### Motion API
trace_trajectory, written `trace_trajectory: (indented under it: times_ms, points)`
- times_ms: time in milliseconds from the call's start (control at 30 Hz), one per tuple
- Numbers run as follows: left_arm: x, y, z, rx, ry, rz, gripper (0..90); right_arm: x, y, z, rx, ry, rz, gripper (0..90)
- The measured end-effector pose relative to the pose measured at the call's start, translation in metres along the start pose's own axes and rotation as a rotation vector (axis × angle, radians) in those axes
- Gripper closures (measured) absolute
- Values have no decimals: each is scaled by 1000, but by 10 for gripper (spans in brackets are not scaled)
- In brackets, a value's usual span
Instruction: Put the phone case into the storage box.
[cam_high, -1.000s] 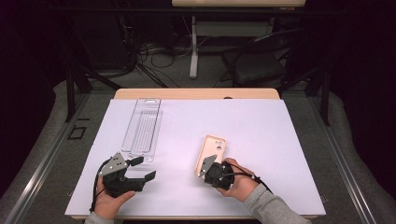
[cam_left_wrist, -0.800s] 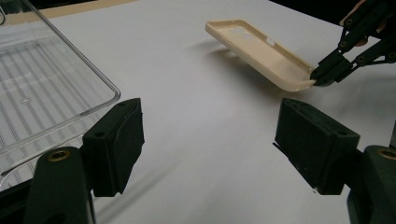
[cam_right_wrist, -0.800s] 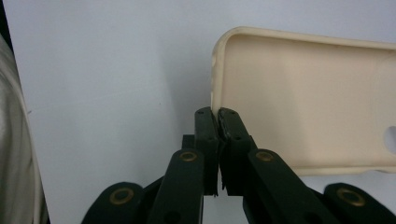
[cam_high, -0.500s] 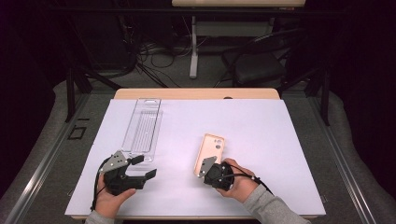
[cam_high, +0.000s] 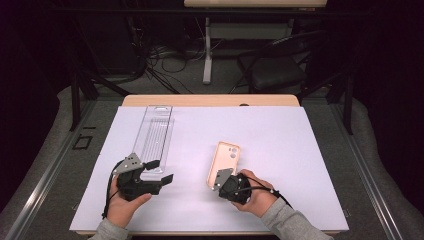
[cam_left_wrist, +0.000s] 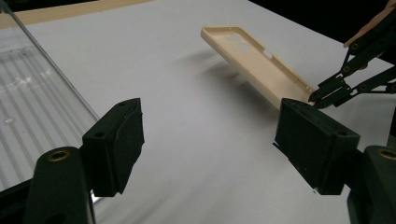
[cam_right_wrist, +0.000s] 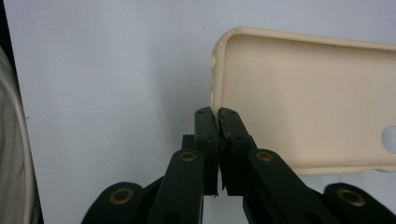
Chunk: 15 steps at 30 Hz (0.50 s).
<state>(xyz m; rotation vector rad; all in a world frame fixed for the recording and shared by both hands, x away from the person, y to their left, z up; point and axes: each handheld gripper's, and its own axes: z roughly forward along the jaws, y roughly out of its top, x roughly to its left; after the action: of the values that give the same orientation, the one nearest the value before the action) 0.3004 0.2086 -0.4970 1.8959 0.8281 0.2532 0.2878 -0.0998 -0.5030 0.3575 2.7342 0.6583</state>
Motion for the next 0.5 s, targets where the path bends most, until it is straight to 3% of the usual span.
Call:
trace_trajectory:
  times_ms: [133,500]
  points:
    - [-1,9,5,16,1,0,236,0,1,-2,-21,-6,-10,876]
    - [-1,32,19,-13,-16,2,236,-1,5,-5,-91,-57,-67,876]
